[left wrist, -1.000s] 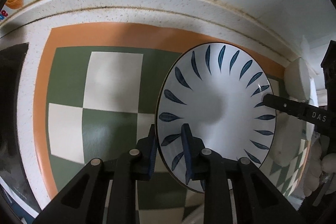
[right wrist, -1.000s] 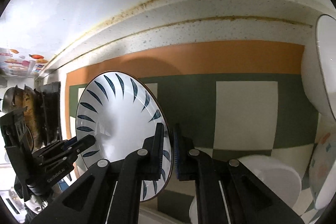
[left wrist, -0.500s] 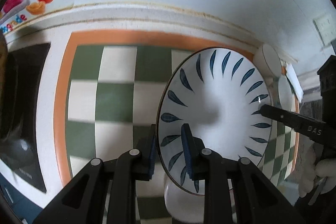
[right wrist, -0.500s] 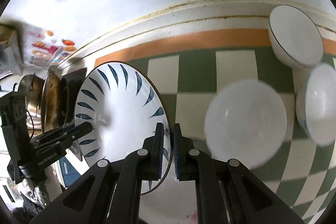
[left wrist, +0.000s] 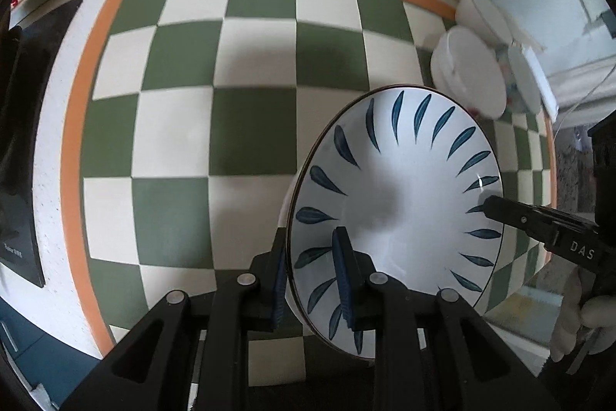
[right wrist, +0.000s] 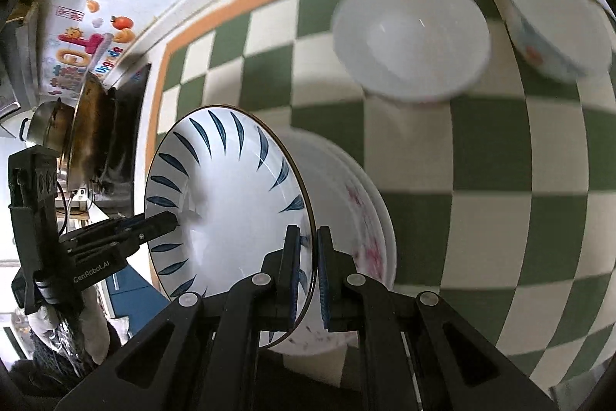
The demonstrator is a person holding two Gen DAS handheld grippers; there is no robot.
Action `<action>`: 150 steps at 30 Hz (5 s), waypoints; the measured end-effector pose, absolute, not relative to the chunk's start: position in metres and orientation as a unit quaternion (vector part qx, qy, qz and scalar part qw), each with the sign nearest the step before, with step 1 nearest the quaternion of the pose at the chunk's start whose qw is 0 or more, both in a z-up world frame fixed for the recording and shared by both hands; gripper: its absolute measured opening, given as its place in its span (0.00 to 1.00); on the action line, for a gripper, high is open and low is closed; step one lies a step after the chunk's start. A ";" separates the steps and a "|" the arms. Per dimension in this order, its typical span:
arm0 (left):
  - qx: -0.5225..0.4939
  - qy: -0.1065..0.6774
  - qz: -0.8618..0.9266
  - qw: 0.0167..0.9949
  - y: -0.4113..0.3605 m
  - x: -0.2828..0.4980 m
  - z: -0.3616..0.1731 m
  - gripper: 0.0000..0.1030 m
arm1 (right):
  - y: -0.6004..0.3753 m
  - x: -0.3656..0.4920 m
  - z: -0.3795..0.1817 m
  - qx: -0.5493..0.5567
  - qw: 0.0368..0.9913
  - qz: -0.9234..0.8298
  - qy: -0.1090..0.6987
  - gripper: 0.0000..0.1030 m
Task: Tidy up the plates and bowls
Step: 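Carry the blue-striped plate over the stack and lower it onto the pink-flower plate, then open both tools and pull them back from the plate stack, then grip the pink-flower white bowl rim with both tools and lift it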
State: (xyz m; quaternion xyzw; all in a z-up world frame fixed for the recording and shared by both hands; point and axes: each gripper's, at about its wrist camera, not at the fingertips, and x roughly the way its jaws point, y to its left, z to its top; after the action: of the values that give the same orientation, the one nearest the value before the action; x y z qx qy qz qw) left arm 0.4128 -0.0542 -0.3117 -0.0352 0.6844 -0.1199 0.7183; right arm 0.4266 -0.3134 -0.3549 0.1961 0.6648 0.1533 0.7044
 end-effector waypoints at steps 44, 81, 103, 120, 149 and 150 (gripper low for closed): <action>-0.003 0.698 -0.058 0.713 -0.086 0.391 -0.348 0.22 | -0.310 0.405 -0.390 0.147 0.703 0.109 0.687 0.12; 0.025 0.575 -0.073 0.815 -0.087 0.282 -0.210 0.26 | -0.298 0.311 -0.269 0.094 0.790 0.048 0.604 0.46; 0.011 0.541 -0.096 0.835 -0.089 0.230 -0.167 0.88 | -0.298 0.211 -0.195 0.126 0.833 0.035 0.538 0.89; -0.031 0.625 -0.080 0.776 -0.180 0.455 -0.253 0.83 | -0.420 0.431 -0.276 0.214 0.798 0.048 0.562 0.82; -0.015 0.668 -0.129 0.733 -0.249 0.520 -0.308 0.18 | -0.436 0.529 -0.364 0.221 0.741 0.082 0.629 0.14; -0.015 0.668 -0.132 0.732 -0.251 0.514 -0.305 0.18 | -0.440 0.524 -0.358 0.221 0.743 0.083 0.627 0.14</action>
State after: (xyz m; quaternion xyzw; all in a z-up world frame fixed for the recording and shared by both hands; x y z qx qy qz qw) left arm 0.5141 -0.2508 -0.3045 -0.0154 0.6678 -0.1322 0.7324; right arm 0.5240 -0.4395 -0.3576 0.2213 0.6267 0.0834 0.7425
